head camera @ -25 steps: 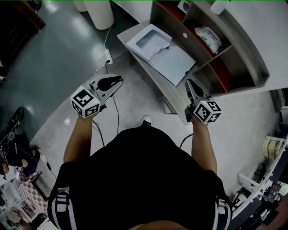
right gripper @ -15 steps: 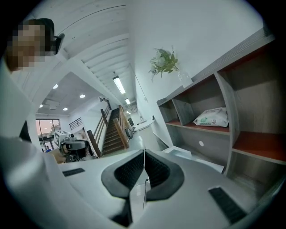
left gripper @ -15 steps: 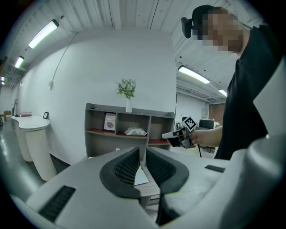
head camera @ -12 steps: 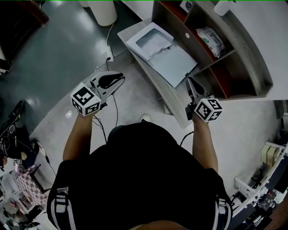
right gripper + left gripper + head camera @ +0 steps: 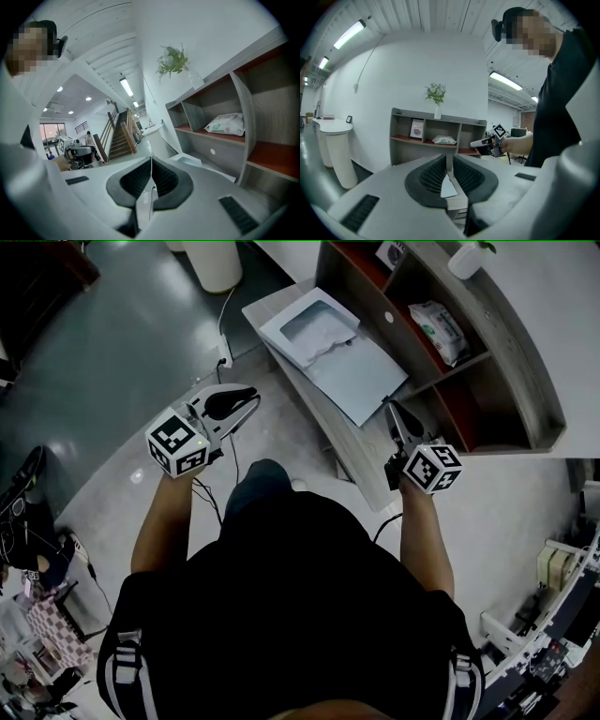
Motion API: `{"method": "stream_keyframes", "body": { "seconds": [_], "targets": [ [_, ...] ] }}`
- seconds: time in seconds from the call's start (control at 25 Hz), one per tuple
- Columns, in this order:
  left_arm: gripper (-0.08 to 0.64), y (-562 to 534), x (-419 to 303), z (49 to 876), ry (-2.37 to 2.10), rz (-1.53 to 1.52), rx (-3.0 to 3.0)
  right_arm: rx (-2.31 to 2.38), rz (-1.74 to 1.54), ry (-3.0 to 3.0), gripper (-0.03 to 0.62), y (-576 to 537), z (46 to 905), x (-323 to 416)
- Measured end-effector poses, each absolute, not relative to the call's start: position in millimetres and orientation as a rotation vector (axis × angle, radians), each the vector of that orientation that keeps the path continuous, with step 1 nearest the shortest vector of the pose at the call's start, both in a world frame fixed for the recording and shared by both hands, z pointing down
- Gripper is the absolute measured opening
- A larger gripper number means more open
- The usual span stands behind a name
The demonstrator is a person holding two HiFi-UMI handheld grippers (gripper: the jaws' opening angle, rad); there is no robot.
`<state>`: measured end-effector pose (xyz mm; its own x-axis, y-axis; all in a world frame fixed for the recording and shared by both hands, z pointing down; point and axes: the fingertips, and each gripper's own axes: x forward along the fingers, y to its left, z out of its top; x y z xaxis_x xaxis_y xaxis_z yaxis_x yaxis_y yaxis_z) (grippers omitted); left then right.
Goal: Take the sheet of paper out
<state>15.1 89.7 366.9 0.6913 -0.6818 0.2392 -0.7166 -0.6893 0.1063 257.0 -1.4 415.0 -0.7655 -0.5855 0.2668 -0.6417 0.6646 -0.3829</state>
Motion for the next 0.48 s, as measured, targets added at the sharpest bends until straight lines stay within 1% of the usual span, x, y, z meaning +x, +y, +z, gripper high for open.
{"method": "stream_keyframes", "body": {
  "seconds": [0.48],
  "targets": [
    [0.055,56.1,-5.1,368.6,-1.108,0.283,2.743,1.129,0.685,-2.741,0.015,-24.3,406.2,264.0]
  ]
}}
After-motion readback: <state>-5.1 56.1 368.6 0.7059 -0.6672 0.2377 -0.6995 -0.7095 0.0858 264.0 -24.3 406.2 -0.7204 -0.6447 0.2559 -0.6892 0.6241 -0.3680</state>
